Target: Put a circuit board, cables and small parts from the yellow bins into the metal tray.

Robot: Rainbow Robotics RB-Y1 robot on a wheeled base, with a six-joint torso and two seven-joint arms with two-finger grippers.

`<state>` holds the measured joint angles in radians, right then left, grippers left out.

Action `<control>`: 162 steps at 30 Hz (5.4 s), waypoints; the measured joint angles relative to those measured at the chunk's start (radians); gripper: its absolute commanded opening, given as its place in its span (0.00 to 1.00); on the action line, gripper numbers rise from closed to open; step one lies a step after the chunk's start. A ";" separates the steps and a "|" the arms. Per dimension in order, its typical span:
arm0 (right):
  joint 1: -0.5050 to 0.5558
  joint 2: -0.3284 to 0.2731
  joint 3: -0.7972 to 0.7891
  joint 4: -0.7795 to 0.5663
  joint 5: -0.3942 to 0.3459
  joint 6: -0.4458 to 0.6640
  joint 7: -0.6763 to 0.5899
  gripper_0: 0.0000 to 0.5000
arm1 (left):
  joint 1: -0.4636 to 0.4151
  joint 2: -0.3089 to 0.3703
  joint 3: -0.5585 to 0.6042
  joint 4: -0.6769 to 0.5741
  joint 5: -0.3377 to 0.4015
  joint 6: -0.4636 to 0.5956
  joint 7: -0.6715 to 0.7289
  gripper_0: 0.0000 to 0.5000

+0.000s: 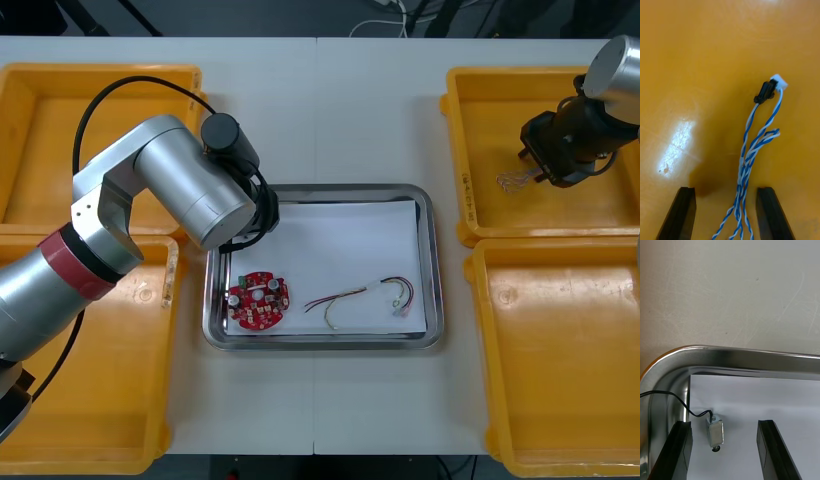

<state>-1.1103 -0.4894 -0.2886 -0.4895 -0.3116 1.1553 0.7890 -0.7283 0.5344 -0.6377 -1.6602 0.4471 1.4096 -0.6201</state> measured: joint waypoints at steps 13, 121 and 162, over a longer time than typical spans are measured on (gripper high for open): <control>0.006 0.000 0.000 0.002 -0.052 0.000 0.000 0.00 | -0.035 0.000 0.010 -0.058 0.041 0.117 0.043 1.00; 0.276 0.078 0.678 -1.331 -0.260 0.743 1.317 0.00 | -0.159 0.173 0.367 0.597 0.248 -0.103 -0.933 1.00; 0.397 0.125 0.842 -1.161 -0.129 0.325 1.443 0.00 | -0.113 0.161 0.317 0.597 0.253 -0.213 -0.933 1.00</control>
<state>-0.7132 -0.3643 0.5538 -1.6509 -0.4402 1.4800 2.2319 -0.8416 0.6958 -0.3202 -1.0628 0.6998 1.1966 -1.5531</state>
